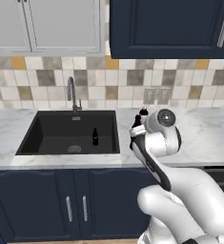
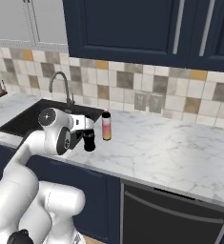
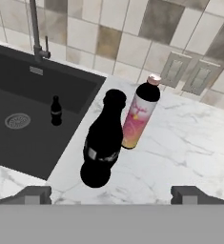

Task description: Place the large bottle from the dining counter next to the other large bottle outside the sink, and place the small bottle from the dining counter next to the other small bottle inside the sink.

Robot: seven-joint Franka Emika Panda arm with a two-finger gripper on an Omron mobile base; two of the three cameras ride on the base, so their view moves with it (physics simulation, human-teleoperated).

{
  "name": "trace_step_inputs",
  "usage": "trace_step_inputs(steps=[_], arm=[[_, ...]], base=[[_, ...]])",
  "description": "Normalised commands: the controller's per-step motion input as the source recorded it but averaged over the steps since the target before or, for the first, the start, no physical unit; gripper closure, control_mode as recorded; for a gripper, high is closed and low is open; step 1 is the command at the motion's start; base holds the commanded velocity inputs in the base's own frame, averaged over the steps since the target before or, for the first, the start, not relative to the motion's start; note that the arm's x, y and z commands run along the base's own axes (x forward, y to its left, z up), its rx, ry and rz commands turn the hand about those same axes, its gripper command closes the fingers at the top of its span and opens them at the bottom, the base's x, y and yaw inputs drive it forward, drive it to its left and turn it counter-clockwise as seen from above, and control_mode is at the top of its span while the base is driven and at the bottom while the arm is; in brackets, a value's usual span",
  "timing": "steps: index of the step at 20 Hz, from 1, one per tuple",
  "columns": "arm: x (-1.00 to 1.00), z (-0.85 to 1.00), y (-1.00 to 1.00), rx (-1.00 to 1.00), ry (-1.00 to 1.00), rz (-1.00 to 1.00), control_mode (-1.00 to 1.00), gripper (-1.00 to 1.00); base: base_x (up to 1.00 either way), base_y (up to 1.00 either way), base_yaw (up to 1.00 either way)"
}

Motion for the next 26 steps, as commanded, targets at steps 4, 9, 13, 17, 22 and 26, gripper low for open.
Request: trace_step_inputs(steps=[4, 9, 13, 17, 22, 26], arm=[[-0.16, -0.01, 0.0, 0.07, 0.0, 0.0, -1.0, -1.0], [-0.19, 0.0, 0.0, 0.01, 0.0, 0.0, 1.0, -1.0], [0.0, 0.0, 0.0, 0.0, 0.0, 0.0, 1.0, -1.0], [0.0, 0.0, 0.0, 0.0, 0.0, 0.0, 1.0, -1.0], [0.0, 0.0, 0.0, 0.0, 0.0, 0.0, 1.0, -1.0], [0.0, 0.0, 0.0, 0.0, 0.0, 0.0, 1.0, -1.0]], base=[[0.0, 0.0, 0.0], [-0.34, 0.0, 0.0], [-0.92, 0.0, 0.0], [-0.52, 0.0, -0.05], [-0.04, 0.0, -0.44], [0.0, 0.0, -0.63]])
